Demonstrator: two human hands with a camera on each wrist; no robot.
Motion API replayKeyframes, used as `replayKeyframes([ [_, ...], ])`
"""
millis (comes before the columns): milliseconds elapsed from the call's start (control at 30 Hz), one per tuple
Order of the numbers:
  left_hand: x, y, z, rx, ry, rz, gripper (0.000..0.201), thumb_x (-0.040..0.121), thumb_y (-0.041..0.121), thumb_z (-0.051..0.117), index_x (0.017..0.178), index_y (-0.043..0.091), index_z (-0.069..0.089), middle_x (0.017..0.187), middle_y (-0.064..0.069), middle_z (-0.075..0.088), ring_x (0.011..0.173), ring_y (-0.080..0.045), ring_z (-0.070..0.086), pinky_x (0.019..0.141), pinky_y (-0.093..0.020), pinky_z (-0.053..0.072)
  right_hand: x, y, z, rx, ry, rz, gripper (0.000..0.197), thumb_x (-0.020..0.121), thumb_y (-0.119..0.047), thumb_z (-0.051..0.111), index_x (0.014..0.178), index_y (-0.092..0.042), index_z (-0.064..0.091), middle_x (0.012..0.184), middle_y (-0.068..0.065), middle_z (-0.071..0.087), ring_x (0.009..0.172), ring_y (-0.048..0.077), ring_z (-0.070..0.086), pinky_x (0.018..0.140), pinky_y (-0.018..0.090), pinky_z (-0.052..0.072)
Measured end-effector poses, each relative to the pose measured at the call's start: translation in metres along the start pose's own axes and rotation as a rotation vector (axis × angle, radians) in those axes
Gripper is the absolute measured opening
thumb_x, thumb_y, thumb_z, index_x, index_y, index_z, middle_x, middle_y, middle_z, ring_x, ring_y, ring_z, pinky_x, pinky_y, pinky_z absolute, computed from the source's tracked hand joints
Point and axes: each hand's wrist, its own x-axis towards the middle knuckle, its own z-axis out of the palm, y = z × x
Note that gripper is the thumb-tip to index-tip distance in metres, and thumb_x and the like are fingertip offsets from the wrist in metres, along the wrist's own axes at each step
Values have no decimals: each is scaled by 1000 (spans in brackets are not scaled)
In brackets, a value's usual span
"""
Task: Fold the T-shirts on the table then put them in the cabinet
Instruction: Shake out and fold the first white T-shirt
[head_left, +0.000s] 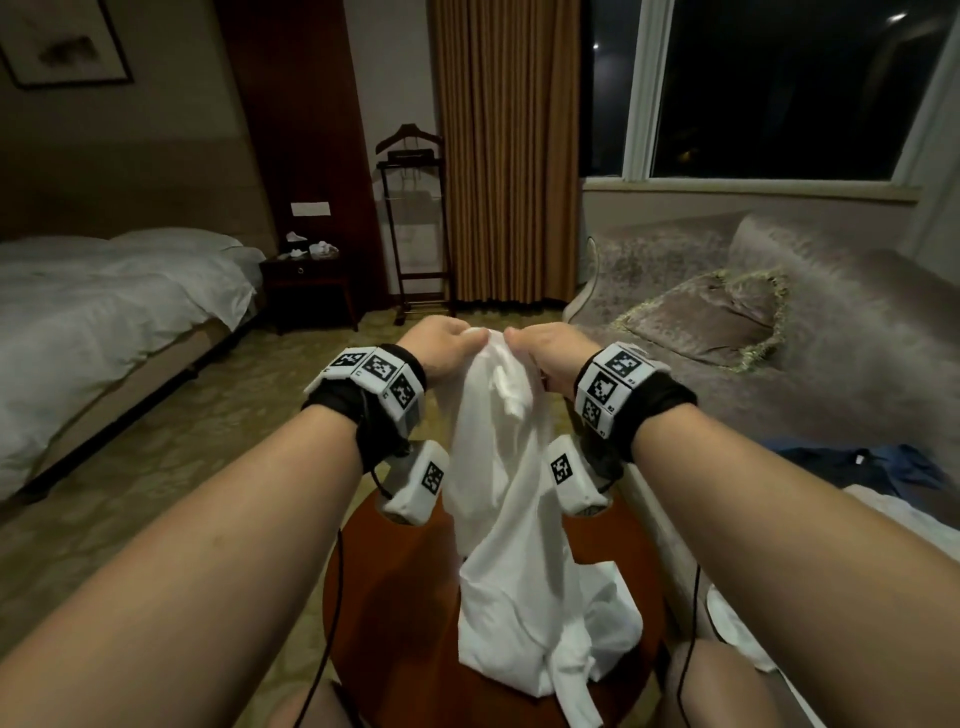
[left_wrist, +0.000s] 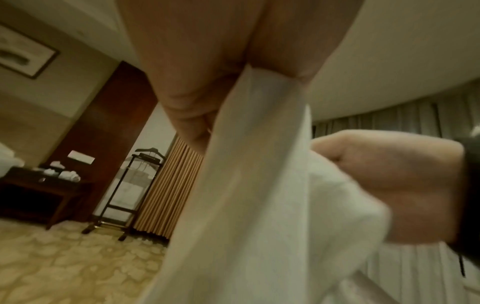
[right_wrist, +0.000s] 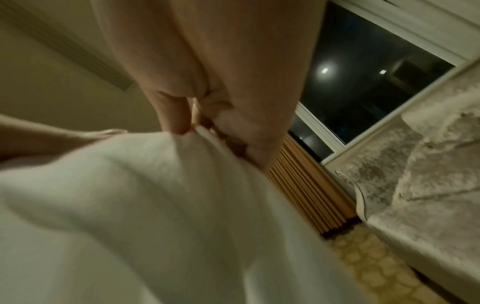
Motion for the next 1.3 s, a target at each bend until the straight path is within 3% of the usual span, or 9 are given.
replayKeyframes([
  [100,8,-1,-1,-90,121,-36,37,98,30,46,102,0,66,110,-19,66,106,-33,61,97,-40,47,-7,2,-1,-2,36,-105,5,86,-27,64,83,-23,65,85,-3,62,81,16,57,68,31,43],
  [233,15,-5,-6,-176,186,-154,42,98,28,48,122,-6,57,126,-25,58,118,-39,54,100,-43,46,-15,8,2,-21,-73,-90,14,80,-7,67,75,-17,59,70,1,58,66,16,53,57,28,42],
  [433,20,-8,-4,-366,197,-273,52,92,41,54,124,0,55,119,-16,63,108,-32,61,99,-44,47,-28,16,24,-271,-127,-173,26,77,-17,77,96,-15,60,79,-4,63,70,8,59,54,14,44],
  [567,22,-15,-7,-401,203,-281,52,89,42,56,123,2,56,119,-15,63,108,-31,61,99,-45,47,-24,17,32,-352,-15,-244,7,83,-13,70,90,-14,68,81,0,68,71,11,63,63,22,48],
  [800,15,-13,-11,-266,258,-277,46,94,34,54,123,-3,57,124,-20,60,115,-37,57,99,-44,47,-24,11,29,-179,-39,-212,9,88,-6,61,83,-13,65,86,2,69,71,9,63,52,12,43],
  [1000,17,-14,-10,-470,233,-340,43,91,37,58,118,3,56,116,-16,63,104,-33,61,98,-46,48,-22,22,44,-447,-23,-257,36,70,-20,81,95,-19,56,87,-3,63,80,13,61,73,27,53],
  [1100,17,-13,-10,-497,218,-344,33,91,34,57,107,5,56,111,-18,64,102,-35,62,96,-48,48,-23,23,47,-492,77,-320,26,76,-23,75,95,-18,59,86,-3,64,77,12,60,69,26,50],
  [1200,17,-16,-13,-510,225,-361,47,89,34,59,121,0,54,113,-18,64,102,-36,62,95,-48,49,-20,24,46,-482,84,-340,5,85,-21,64,89,-19,66,87,-2,69,84,16,65,77,30,53],
  [1300,16,-19,-18,-453,267,-386,53,91,37,58,130,2,50,121,-17,61,107,-35,60,97,-46,48,-18,21,41,-362,80,-294,19,88,-17,59,72,-22,65,77,-1,69,80,17,67,78,36,56],
])
